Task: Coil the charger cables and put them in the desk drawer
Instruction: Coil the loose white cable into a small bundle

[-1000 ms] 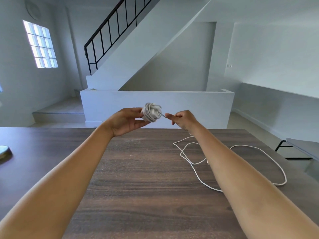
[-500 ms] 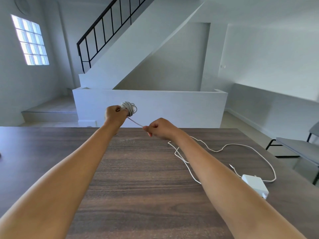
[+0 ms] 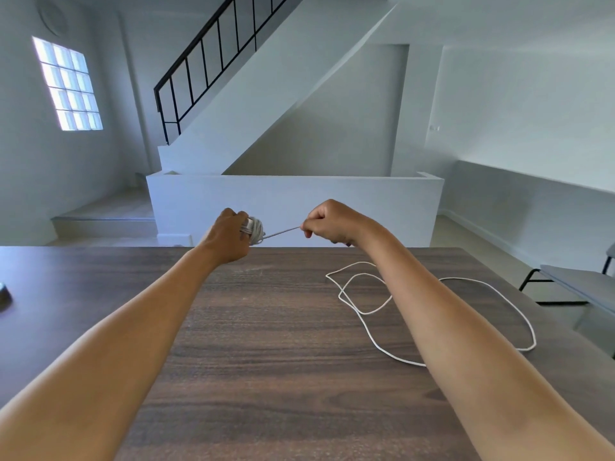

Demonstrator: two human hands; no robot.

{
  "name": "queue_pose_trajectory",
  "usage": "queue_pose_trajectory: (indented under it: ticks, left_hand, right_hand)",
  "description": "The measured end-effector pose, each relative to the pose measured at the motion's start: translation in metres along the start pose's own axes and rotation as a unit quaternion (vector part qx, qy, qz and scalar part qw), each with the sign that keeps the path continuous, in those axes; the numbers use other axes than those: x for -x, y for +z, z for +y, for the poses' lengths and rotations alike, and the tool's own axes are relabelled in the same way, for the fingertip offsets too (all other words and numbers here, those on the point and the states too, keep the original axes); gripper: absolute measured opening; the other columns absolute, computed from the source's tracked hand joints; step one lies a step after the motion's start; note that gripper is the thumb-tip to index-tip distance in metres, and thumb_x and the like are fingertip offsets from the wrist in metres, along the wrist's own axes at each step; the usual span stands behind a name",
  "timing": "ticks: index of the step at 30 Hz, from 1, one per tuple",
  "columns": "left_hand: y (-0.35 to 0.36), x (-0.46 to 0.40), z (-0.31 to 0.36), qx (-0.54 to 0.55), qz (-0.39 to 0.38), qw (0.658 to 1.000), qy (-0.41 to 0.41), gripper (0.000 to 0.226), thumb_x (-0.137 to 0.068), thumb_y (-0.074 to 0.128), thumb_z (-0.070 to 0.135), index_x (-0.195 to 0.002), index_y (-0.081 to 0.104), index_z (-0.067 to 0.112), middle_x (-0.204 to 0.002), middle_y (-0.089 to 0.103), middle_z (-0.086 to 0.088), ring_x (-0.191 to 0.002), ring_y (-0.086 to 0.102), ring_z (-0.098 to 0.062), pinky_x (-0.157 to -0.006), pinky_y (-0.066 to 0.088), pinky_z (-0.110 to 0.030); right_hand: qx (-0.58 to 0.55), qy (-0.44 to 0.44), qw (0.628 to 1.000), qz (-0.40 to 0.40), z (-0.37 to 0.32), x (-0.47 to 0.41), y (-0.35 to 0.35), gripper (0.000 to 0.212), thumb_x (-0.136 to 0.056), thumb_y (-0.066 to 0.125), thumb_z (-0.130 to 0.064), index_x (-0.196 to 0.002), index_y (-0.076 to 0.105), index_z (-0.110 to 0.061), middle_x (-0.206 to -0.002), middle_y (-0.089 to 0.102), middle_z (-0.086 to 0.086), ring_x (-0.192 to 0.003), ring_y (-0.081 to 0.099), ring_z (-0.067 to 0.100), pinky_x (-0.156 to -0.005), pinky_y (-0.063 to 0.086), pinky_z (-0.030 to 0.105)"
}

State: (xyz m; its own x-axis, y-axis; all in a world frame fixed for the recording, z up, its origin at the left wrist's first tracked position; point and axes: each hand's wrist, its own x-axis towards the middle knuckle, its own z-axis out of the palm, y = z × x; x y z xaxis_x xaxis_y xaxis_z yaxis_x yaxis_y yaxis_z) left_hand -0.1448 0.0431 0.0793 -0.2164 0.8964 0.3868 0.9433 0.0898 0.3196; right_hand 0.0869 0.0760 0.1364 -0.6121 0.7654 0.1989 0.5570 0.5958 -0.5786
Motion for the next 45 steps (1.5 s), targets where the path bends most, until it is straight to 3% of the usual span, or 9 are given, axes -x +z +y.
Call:
queue_pose_trajectory:
  ticks: [4,10,14,16,19,24,29,38,45]
  left_hand:
    - [-0.009,0.005,0.01,-0.008,-0.126,0.987,0.099,0.015,-0.082,0.053,0.006,-0.081,0.062,0.018,-0.081,0.061,-0.002,-0.086,0.059,-0.028,-0.077,0.047,-0.038]
    - [-0.032,0.017,0.027,0.148,-0.303,0.937,0.09,0.032,-0.086,0.061,0.007,-0.113,0.07,0.024,-0.114,0.069,0.004,-0.106,0.062,-0.013,-0.095,0.049,-0.026]
    - [-0.04,0.024,0.03,0.438,-0.36,0.824,0.019,0.039,-0.085,0.056,-0.008,-0.121,0.061,0.006,-0.122,0.065,-0.007,-0.106,0.066,-0.017,-0.089,0.054,-0.027]
    - [-0.039,0.026,0.032,0.553,-0.354,0.754,0.019,0.044,-0.072,0.074,0.005,-0.115,0.067,0.008,-0.119,0.066,-0.012,-0.106,0.066,-0.022,-0.086,0.055,-0.028]
    - [-0.032,0.026,0.035,0.645,-0.295,0.704,0.027,0.061,-0.053,0.091,0.018,-0.11,0.071,0.006,-0.116,0.067,-0.015,-0.106,0.066,-0.026,-0.087,0.055,-0.029]
    - [-0.022,0.022,0.042,0.777,-0.17,0.606,-0.003,0.054,-0.08,0.066,0.002,-0.131,0.053,0.005,-0.118,0.065,-0.014,-0.109,0.064,-0.026,-0.089,0.055,-0.033]
    - [-0.021,0.019,0.037,0.79,-0.109,0.602,-0.048,0.031,-0.092,0.046,-0.001,-0.12,0.058,0.003,-0.108,0.065,-0.01,-0.1,0.065,-0.02,-0.085,0.057,-0.031]
    - [-0.006,0.019,0.036,0.751,-0.117,0.637,-0.126,0.032,-0.094,0.046,-0.001,-0.125,0.055,-0.003,-0.113,0.063,-0.015,-0.104,0.063,-0.023,-0.082,0.058,-0.03]
    - [-0.005,0.018,0.043,0.75,-0.131,0.636,-0.122,0.029,-0.094,0.046,0.0,-0.12,0.057,-0.005,-0.105,0.064,-0.015,-0.099,0.064,-0.023,-0.08,0.059,-0.03]
  right_hand:
    - [0.009,-0.03,0.999,0.045,0.005,-0.009,-0.009,0.023,-0.094,0.057,-0.021,-0.077,0.069,-0.01,-0.043,0.049,-0.011,-0.04,0.038,0.003,-0.045,0.032,0.016]
    - [-0.028,-0.034,0.996,0.082,0.036,-0.024,-0.009,0.023,-0.093,0.059,-0.022,-0.086,0.074,-0.006,-0.074,0.066,-0.002,-0.06,0.049,0.007,-0.058,0.038,0.02]
    - [-0.128,0.005,0.988,0.088,0.051,-0.025,-0.004,0.019,-0.092,0.062,-0.023,-0.086,0.073,-0.008,-0.045,0.052,-0.014,-0.04,0.045,-0.002,-0.041,0.03,0.008]
    - [-0.184,0.014,0.98,0.068,0.053,-0.026,0.0,0.019,-0.091,0.063,-0.026,-0.082,0.073,-0.013,-0.051,0.044,-0.006,-0.041,0.036,0.006,-0.039,0.026,0.018]
    - [-0.276,0.018,0.96,0.042,0.055,-0.026,0.006,0.02,-0.091,0.064,-0.025,-0.078,0.073,-0.014,-0.053,0.044,-0.002,-0.046,0.036,0.011,-0.042,0.031,0.021]
    - [-0.374,0.041,0.926,0.024,0.051,-0.022,0.02,0.014,-0.091,0.063,-0.015,-0.086,0.073,-0.007,-0.053,0.049,-0.002,-0.045,0.042,0.008,-0.044,0.04,0.017]
    - [-0.411,0.057,0.908,0.065,0.054,-0.011,0.025,0.011,-0.091,0.061,-0.007,-0.094,0.068,-0.015,-0.063,0.058,0.005,-0.047,0.058,0.01,-0.049,0.052,0.021]
    - [-0.66,0.03,0.748,0.065,0.051,-0.004,0.023,0.007,-0.091,0.059,-0.005,-0.09,0.065,-0.006,-0.082,0.075,0.009,-0.079,0.073,0.019,-0.078,0.06,0.032]
    - [-0.584,0.018,0.808,0.076,0.047,-0.005,0.022,0.011,-0.092,0.061,-0.011,-0.082,0.064,-0.015,-0.084,0.071,0.003,-0.066,0.066,0.014,-0.061,0.054,0.024]
